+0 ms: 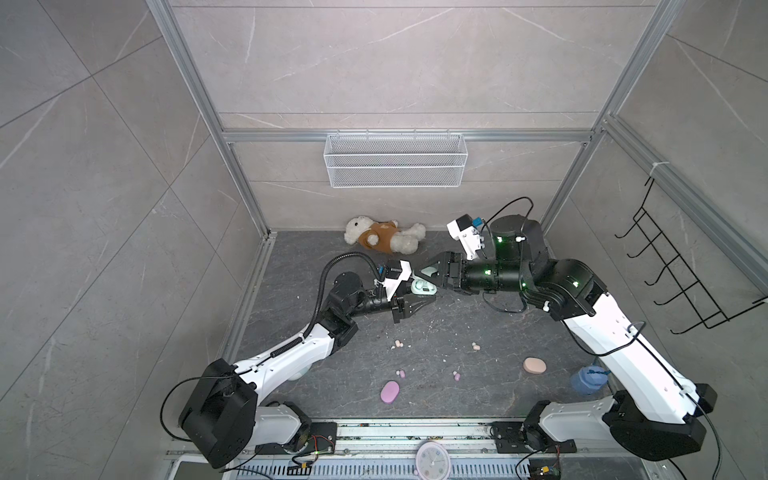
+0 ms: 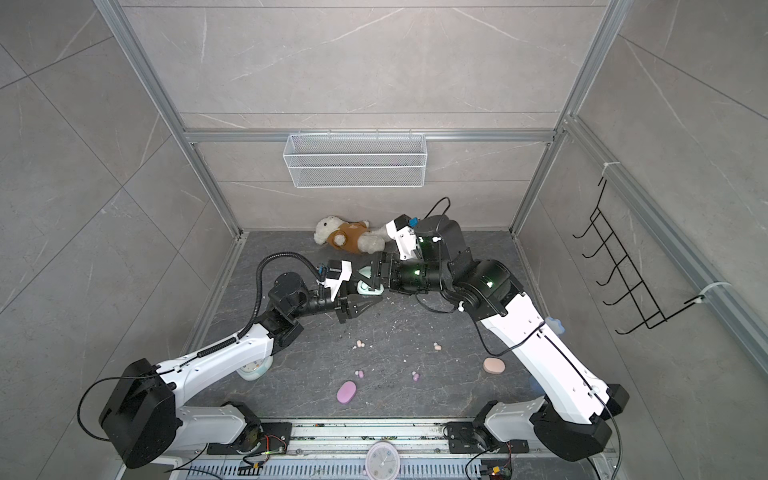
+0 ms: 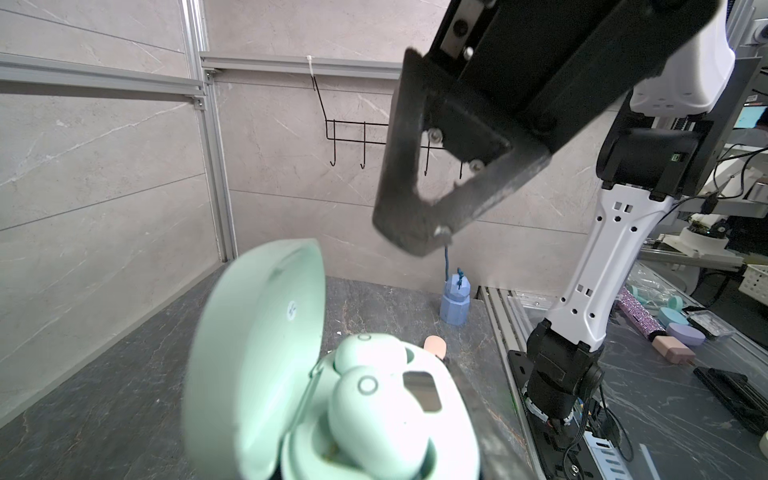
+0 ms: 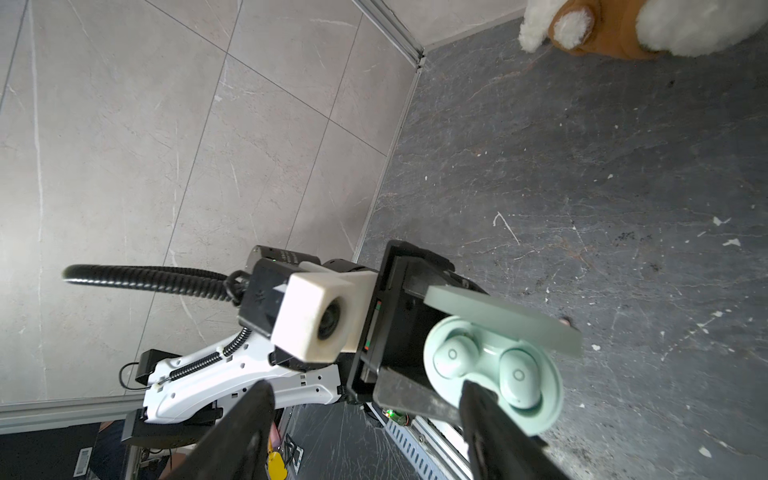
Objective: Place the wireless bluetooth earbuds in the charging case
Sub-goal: 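Open the right gripper and lift it away from the case, then push the mint-green case lid shut with the right gripper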
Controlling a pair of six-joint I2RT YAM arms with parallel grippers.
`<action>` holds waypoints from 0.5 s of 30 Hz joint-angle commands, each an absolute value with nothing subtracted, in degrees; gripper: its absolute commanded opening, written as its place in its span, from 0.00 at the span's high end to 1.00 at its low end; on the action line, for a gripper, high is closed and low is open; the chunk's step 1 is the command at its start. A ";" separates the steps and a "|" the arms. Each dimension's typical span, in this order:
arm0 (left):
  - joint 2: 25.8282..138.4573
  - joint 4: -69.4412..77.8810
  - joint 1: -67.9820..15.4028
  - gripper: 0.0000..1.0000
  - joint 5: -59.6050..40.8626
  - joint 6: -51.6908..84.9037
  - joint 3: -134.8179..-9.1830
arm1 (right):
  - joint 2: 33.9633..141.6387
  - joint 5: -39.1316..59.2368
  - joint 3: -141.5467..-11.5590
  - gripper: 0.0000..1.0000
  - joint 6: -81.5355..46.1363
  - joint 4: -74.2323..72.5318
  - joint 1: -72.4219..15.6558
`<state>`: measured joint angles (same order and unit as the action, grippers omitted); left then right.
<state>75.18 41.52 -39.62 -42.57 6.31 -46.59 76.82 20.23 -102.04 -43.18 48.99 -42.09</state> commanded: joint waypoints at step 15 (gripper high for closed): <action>71.47 35.36 -42.62 0.78 -42.33 -1.83 -48.65 | 90.28 5.28 -126.34 0.53 -32.62 74.53 -39.88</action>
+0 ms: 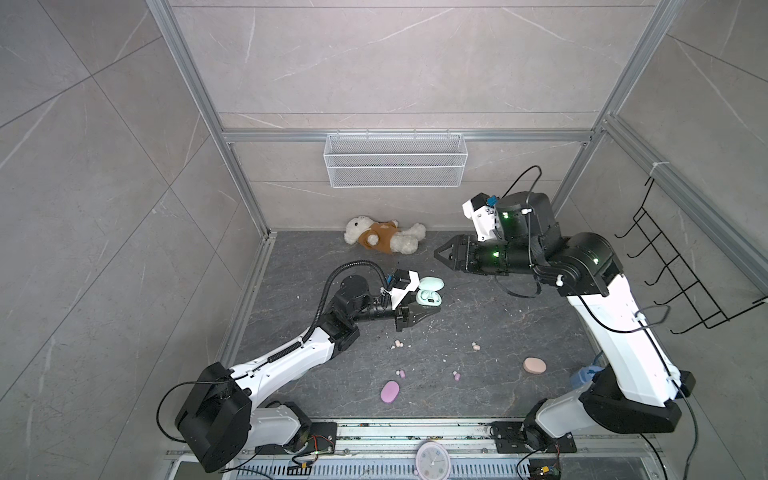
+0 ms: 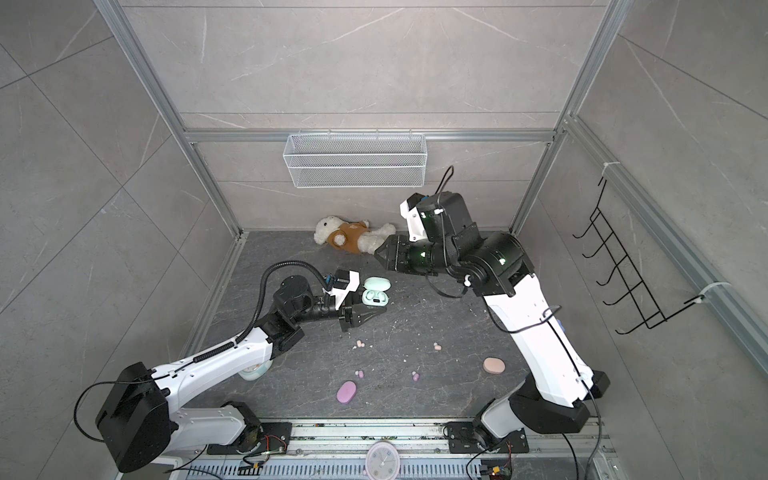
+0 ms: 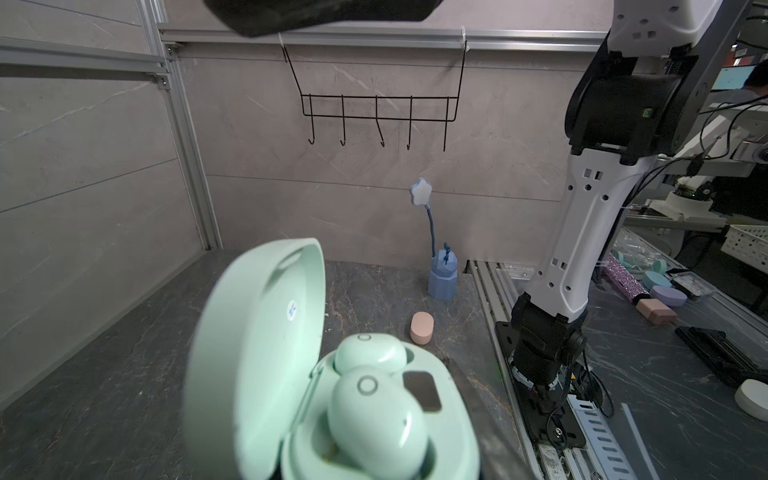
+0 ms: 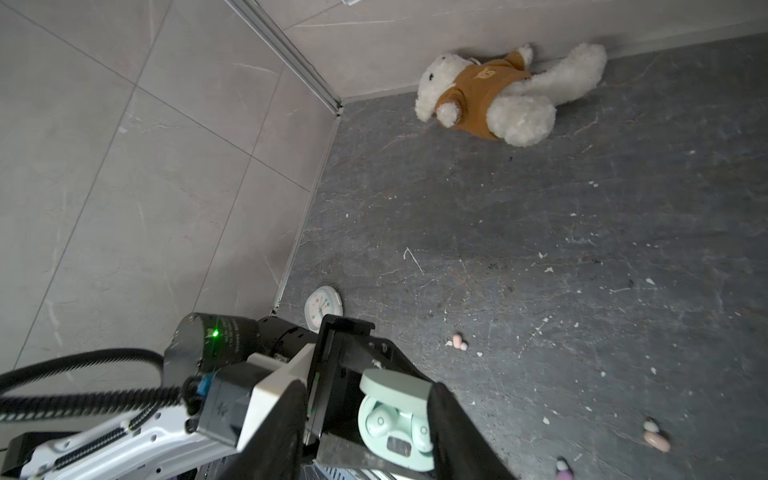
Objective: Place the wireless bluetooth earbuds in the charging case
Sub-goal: 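Push the mint-green case lid shut with the right gripper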
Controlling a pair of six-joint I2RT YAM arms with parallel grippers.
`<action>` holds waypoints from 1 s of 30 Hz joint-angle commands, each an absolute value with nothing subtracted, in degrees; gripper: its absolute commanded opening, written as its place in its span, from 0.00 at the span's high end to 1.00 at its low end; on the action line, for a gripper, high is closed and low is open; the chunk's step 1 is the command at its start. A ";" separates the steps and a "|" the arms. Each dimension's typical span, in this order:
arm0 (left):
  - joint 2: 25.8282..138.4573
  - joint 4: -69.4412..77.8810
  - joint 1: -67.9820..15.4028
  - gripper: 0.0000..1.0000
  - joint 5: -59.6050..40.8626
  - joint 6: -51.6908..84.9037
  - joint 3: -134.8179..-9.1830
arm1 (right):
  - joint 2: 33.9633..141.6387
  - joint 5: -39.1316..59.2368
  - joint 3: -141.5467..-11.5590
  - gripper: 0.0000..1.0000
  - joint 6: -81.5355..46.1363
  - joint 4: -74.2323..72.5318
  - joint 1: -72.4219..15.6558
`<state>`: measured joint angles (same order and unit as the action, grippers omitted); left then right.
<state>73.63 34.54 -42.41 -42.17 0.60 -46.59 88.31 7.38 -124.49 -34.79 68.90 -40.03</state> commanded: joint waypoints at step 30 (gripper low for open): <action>71.81 36.91 -42.67 0.78 -42.14 -0.80 -49.23 | 82.97 13.96 -104.07 0.60 -38.65 67.04 -44.43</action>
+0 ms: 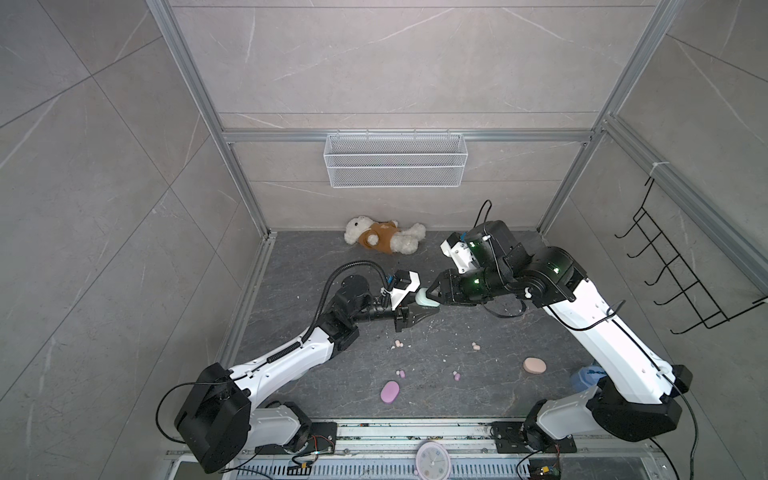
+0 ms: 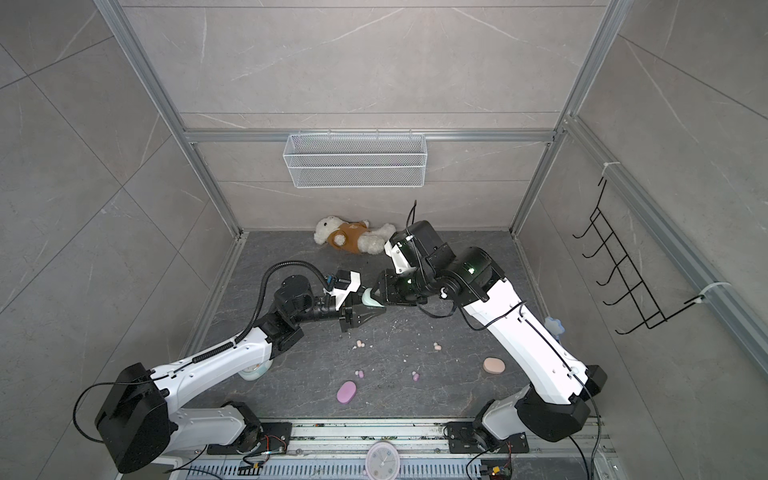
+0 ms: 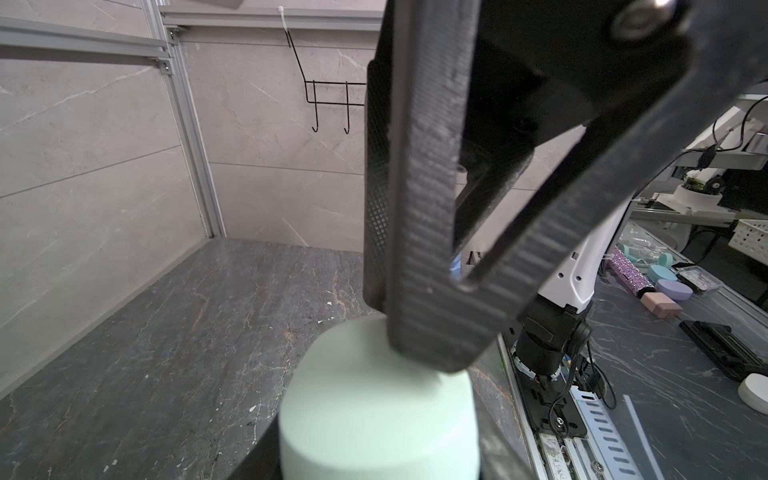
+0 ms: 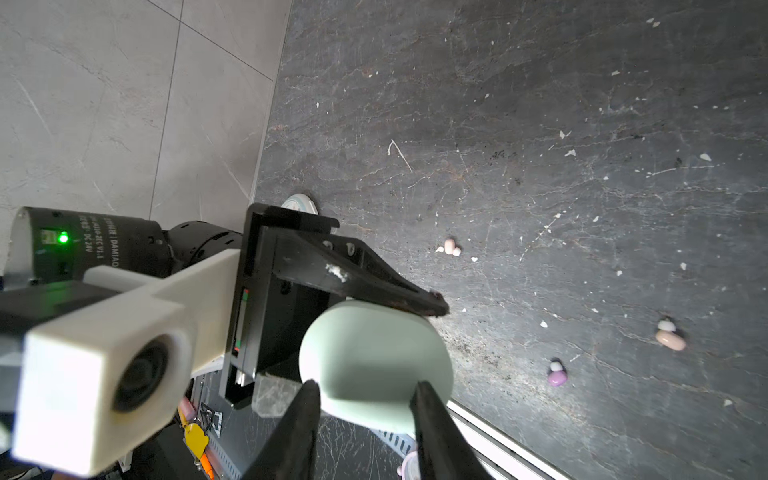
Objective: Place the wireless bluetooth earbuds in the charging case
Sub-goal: 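Push the mint-green case lid shut with the right gripper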
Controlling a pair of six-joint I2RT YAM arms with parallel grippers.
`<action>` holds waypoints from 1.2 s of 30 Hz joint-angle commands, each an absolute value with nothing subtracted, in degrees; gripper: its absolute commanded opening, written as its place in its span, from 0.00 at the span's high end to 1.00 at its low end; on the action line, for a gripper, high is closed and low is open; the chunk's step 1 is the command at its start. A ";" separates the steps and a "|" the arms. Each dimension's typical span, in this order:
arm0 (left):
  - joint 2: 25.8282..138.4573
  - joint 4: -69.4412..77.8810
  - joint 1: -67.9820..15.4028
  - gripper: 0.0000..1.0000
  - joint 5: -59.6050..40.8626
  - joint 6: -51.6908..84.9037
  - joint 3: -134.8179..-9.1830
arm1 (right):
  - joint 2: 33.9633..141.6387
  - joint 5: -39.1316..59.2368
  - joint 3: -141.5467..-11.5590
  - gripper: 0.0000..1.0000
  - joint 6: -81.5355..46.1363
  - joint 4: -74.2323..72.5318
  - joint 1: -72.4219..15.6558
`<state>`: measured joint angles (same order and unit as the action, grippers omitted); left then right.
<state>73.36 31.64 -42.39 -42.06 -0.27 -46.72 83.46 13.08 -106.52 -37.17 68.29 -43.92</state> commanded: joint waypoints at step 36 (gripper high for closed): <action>72.00 24.57 -45.20 0.78 -38.70 -9.55 -50.60 | 78.82 17.00 -95.54 0.19 -46.79 63.39 -41.45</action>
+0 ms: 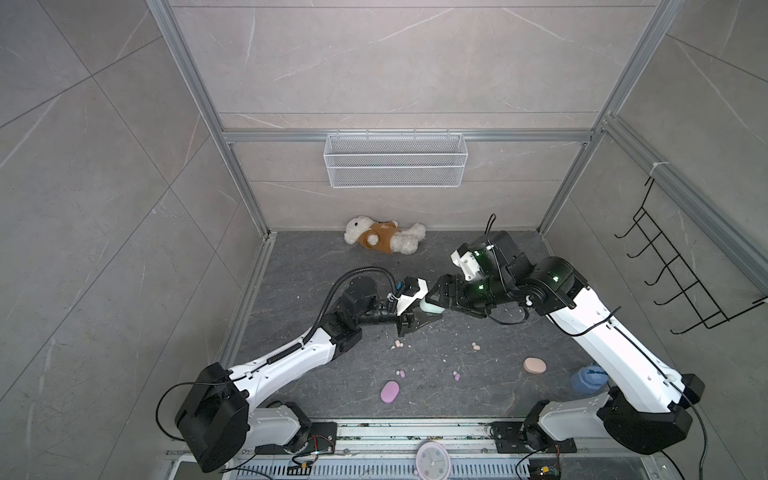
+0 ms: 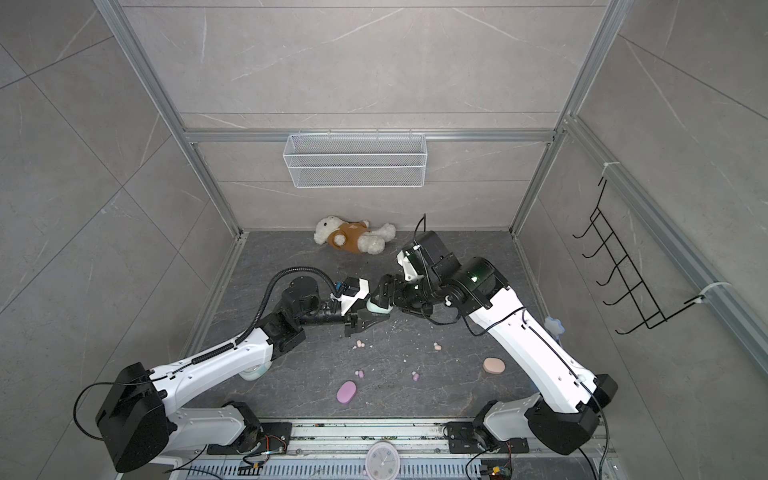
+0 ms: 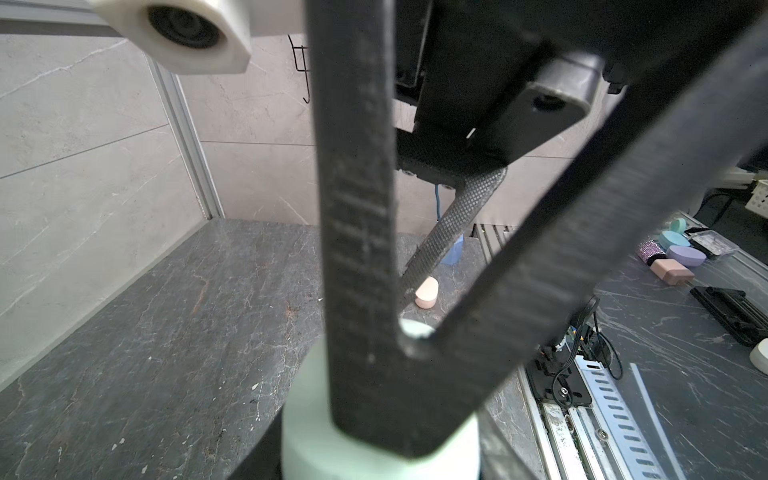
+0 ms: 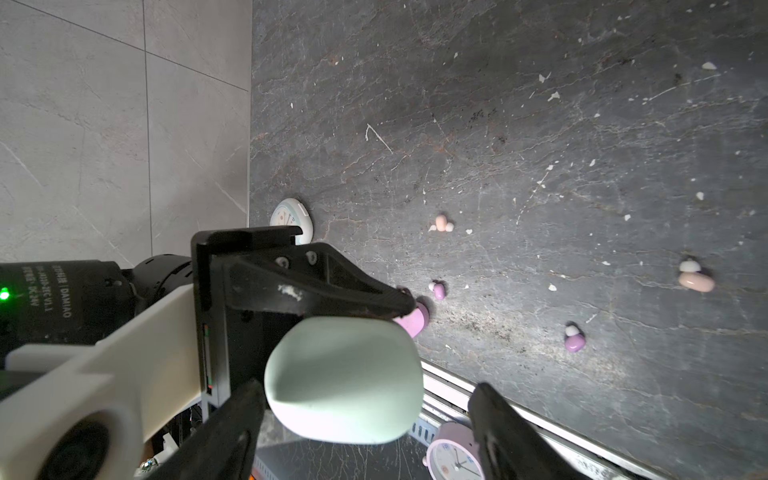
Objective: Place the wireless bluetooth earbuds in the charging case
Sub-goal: 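Push the mint-green case lid shut with the right gripper, then grasp the closed case with the right gripper while the left gripper releases it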
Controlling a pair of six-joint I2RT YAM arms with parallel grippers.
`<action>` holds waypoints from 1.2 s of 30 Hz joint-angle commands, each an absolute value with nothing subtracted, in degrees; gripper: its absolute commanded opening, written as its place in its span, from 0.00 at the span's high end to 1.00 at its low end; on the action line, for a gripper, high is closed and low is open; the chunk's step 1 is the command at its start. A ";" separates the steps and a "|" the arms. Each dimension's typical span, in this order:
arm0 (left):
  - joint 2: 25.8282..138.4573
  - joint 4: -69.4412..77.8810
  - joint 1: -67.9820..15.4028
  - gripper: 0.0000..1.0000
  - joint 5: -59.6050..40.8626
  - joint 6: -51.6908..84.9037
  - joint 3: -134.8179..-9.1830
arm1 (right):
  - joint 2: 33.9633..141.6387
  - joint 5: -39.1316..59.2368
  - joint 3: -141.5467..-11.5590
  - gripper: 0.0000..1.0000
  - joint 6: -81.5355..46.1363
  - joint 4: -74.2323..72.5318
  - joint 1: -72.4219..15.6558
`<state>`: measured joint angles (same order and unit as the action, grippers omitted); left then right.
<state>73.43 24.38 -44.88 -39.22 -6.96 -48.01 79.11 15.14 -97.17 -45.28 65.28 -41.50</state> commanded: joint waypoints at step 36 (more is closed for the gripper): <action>73.18 22.50 -45.86 0.72 -38.05 -9.82 -52.43 | 78.85 19.28 -93.08 0.45 -47.75 59.00 -41.86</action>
